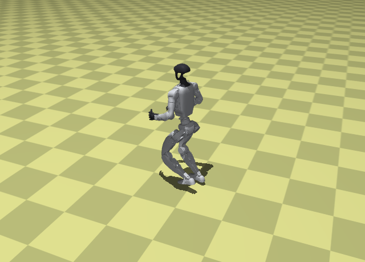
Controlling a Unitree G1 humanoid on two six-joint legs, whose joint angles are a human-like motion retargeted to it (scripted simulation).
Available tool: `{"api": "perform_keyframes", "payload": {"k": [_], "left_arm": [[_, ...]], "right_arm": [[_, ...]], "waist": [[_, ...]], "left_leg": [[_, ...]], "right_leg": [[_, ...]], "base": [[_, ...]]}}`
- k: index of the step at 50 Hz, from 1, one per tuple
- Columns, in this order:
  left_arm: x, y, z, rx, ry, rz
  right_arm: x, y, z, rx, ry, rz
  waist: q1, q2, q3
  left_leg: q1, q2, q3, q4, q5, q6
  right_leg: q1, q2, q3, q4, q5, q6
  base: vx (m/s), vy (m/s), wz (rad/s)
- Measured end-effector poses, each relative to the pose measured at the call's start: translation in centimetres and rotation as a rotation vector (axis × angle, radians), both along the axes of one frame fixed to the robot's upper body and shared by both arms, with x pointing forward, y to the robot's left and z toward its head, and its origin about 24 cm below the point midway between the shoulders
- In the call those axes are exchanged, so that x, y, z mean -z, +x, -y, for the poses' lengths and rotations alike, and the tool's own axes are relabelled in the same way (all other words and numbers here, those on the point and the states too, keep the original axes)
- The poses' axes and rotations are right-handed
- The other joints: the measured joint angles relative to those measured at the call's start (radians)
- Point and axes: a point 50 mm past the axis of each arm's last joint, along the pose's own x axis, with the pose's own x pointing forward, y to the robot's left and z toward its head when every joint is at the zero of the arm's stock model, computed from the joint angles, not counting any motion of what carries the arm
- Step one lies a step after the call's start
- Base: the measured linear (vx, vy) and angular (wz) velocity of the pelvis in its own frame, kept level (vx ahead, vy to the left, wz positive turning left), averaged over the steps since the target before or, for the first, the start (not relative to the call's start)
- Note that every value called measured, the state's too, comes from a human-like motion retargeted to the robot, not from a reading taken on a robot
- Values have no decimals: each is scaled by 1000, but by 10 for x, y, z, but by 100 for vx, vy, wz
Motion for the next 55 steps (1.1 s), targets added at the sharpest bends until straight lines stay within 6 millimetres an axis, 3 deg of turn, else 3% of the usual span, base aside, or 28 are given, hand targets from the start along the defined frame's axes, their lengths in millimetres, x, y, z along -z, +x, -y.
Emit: {"api": "perform_keyframes", "payload": {"k": [2,5,9,12,15,17,21,24,29,32,36,40,43,46,50,52,55], "left_arm": [[2,2,1,4,10,-5],[13,-8,-2,-2,14,-55],[34,-32,-10,-39,16,-156],[47,-47,-15,-58,19,-230],[54,-57,-19,-62,42,-276],[52,-51,-24,-55,89,-262],[52,-39,-28,-64,175,-231],[49,-34,-27,-88,163,-203],[38,-28,-20,-89,112,-147],[29,-22,-15,-59,85,-106],[17,-14,-7,-8,66,-54],[12,-2,-7,13,94,-44],[25,-10,-9,19,109,-104],[40,-26,-13,15,130,-173],[59,-46,-18,21,168,-269],[65,-53,-20,25,183,-306],[72,-62,-23,43,217,-349]], "right_arm": [[-5,9,-1,-21,-31,35],[-10,13,-1,-11,-20,65],[-6,3,-1,-5,20,29],[-5,-1,-1,-39,16,10],[-14,0,-6,-77,24,47],[-23,6,-6,-86,12,85],[-22,9,-7,-49,4,109],[-11,3,-3,-17,7,65],[10,-13,7,16,-16,-41],[18,-21,8,21,-26,-84],[19,-23,7,-14,-61,-87],[6,-1,7,-58,-118,-17],[3,3,6,-35,-96,3],[4,-2,5,-2,-48,-10],[12,-11,2,-12,-23,-60],[11,-13,1,-28,-17,-60],[9,-16,-7,-55,13,-55]], "waist": [[31,26,13],[40,15,14],[40,-19,-14],[28,-35,-29],[8,-42,-20],[-37,-78,-4],[-136,-144,-9],[-142,-124,-19],[-89,-41,-37],[-58,-16,-47],[-24,-5,-39],[9,19,-8],[12,9,-11],[15,-4,-27],[17,-16,-65],[8,-24,-67],[0,-28,-54]], "left_leg": [[-36,59,-5,62,-48,13],[-31,34,-2,-9,-14,15],[28,-48,15,-238,100,-10],[55,-109,20,-342,142,-12],[59,-152,28,-316,51,29],[47,-219,46,-322,-36,85],[2,-308,87,-377,-57,134],[50,-279,75,-417,-49,104],[129,-132,35,-428,110,-15],[108,-73,9,-317,125,-39],[55,17,16,-44,21,-9],[-32,94,10,82,-57,25],[-39,60,19,5,-55,37],[-1,5,32,-170,8,29],[29,-78,36,-376,104,15],[37,-119,36,-399,102,33],[23,-162,33,-333,6,71]], "right_leg": [[-9,38,-13,-8,-37,-22],[30,52,19,-76,11,3],[53,-9,30,-135,234,70],[8,-74,15,-63,305,102],[-49,-139,0,112,252,121],[-104,-230,9,249,187,133],[-219,-370,48,399,130,128],[-211,-333,40,328,147,111],[-110,-146,8,61,243,87],[-70,-61,10,-27,260,66],[-54,-13,2,12,93,11],[-63,11,-28,20,-29,-40],[-28,17,5,-28,11,-18],[16,23,57,-115,128,24],[-3,-51,43,-126,286,36],[-26,-91,35,-59,278,39],[-63,-148,20,112,208,53]], "base": [[0,4,-38],[8,8,-5],[10,10,-10],[3,8,-4],[-2,5,9],[-1,3,74],[2,0,96],[15,-4,-24],[13,-7,-36],[3,-8,10],[-1,-5,9],[0,0,0],[9,9,-3],[13,13,-10],[5,11,-22],[-2,8,-1],[-5,6,3]]}}
